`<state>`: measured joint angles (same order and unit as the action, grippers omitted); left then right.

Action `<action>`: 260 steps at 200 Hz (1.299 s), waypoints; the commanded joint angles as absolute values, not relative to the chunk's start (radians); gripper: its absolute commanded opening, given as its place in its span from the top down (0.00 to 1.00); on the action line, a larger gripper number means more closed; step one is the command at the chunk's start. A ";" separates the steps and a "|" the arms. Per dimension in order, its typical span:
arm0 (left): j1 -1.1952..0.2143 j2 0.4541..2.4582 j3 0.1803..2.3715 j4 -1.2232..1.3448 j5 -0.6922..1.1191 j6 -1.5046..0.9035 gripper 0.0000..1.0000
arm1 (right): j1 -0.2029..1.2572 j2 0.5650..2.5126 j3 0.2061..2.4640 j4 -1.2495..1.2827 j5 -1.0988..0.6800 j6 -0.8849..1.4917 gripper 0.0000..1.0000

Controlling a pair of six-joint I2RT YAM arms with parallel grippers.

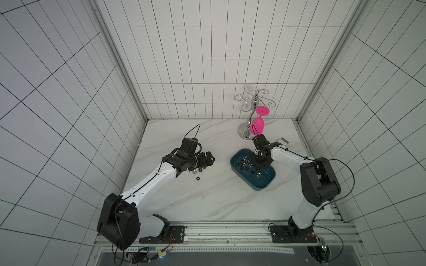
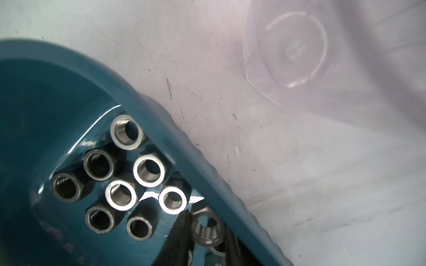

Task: Put the nuts on the desktop into the storage box
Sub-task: Place the nut in the storage box, then pick up the nut from the center of the board.

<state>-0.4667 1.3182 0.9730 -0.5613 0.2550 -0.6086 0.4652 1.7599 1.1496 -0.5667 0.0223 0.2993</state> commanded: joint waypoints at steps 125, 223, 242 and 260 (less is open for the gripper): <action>-0.195 1.236 0.952 -0.671 0.212 -0.590 0.02 | 0.757 1.549 1.242 -0.545 -0.010 0.218 0.47; -0.007 1.116 0.888 -0.756 0.248 -0.520 0.02 | 1.025 2.026 1.629 -0.600 -0.083 0.252 0.46; 0.010 1.110 0.885 -0.771 0.252 -0.500 0.02 | 1.039 2.107 1.699 -0.617 -0.086 0.251 0.46; 0.022 1.105 0.880 -0.780 0.252 -0.487 0.02 | 1.045 2.175 1.765 -0.635 -0.087 0.253 0.46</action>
<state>0.0071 1.1236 0.8982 -0.7578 0.2405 -0.5285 1.0313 2.1082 1.6817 -0.5823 -0.0750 0.2440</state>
